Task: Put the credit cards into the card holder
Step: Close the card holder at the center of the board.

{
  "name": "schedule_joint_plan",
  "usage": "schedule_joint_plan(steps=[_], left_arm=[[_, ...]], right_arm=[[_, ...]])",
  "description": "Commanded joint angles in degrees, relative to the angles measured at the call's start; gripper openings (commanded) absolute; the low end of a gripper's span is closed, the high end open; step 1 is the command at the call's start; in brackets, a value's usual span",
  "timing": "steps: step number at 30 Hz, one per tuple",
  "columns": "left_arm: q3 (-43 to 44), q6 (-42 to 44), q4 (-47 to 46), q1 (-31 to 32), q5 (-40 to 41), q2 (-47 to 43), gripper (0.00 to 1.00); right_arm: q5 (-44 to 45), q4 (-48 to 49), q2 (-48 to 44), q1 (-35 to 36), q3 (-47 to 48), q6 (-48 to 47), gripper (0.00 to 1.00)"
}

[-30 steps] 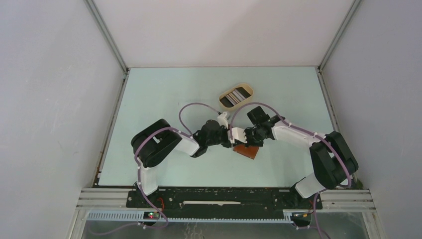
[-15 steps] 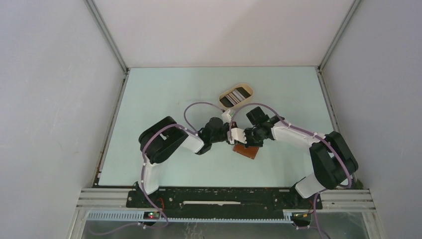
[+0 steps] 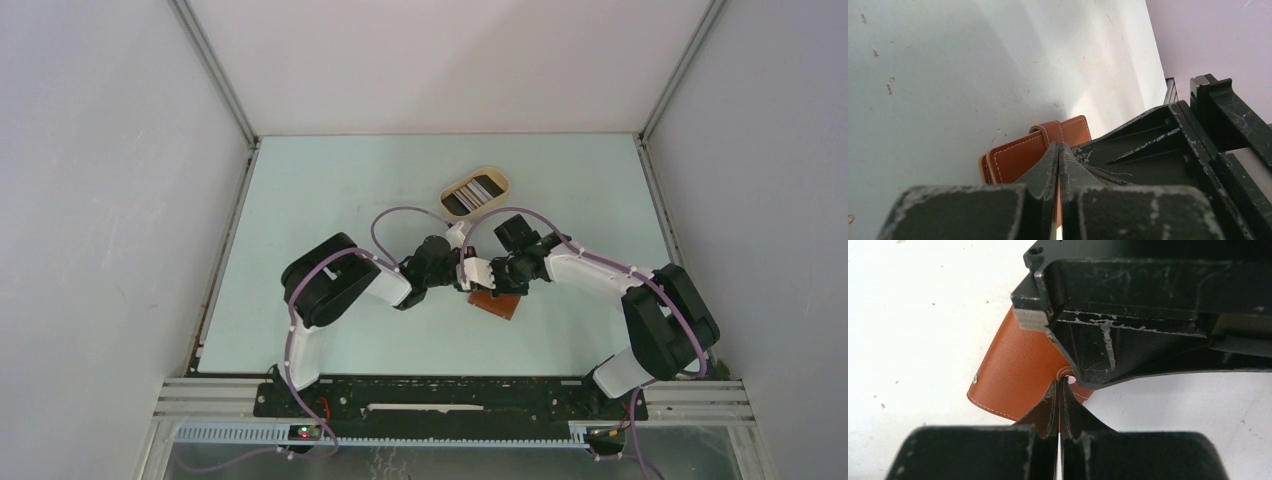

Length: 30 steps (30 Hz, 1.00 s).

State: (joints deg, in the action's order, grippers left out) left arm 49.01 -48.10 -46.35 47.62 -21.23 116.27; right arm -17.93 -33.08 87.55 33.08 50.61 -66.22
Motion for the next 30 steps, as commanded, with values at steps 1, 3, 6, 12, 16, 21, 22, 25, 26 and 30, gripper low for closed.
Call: schedule_joint_plan(steps=[1,3,6,12,16,21,22,25,26,30], left_arm=[[0.70,0.02,1.33,0.04,-0.22,0.17,0.03],[0.57,-0.11,1.44,0.19,-0.21,0.27,0.02],[0.22,-0.33,1.44,0.53,-0.15,0.38,0.02],[-0.19,0.01,2.05,0.68,0.14,-0.11,0.02],[-1.12,0.02,2.44,0.82,0.77,-0.43,0.02],[-1.57,-0.55,2.92,1.18,1.27,-0.06,0.01],[-1.75,-0.78,2.93,1.23,1.33,0.05,0.01],[-2.60,-1.56,2.93,1.55,1.78,0.20,0.01],[-2.80,-1.89,2.97,1.57,2.06,0.19,0.00],[-3.52,-2.88,3.72,1.94,2.94,0.24,0.00]], right_arm=[[0.28,0.67,1.02,0.98,-1.41,-0.49,0.00],[0.48,0.65,1.26,1.06,-1.40,-0.45,0.00],[0.90,0.86,1.48,1.25,-1.39,-0.42,0.00],[1.65,0.80,1.79,1.81,-0.95,-0.01,0.00],[2.54,0.76,2.20,2.20,-0.50,0.37,0.00],[3.44,0.10,3.20,2.98,0.55,0.73,0.00],[3.63,-0.14,3.41,3.12,0.84,0.81,0.00],[4.36,-0.74,4.14,3.60,1.44,0.95,0.00],[4.58,-1.02,4.43,3.73,1.69,0.98,0.00],[5.46,-1.98,5.41,4.08,2.50,0.71,0.00]])
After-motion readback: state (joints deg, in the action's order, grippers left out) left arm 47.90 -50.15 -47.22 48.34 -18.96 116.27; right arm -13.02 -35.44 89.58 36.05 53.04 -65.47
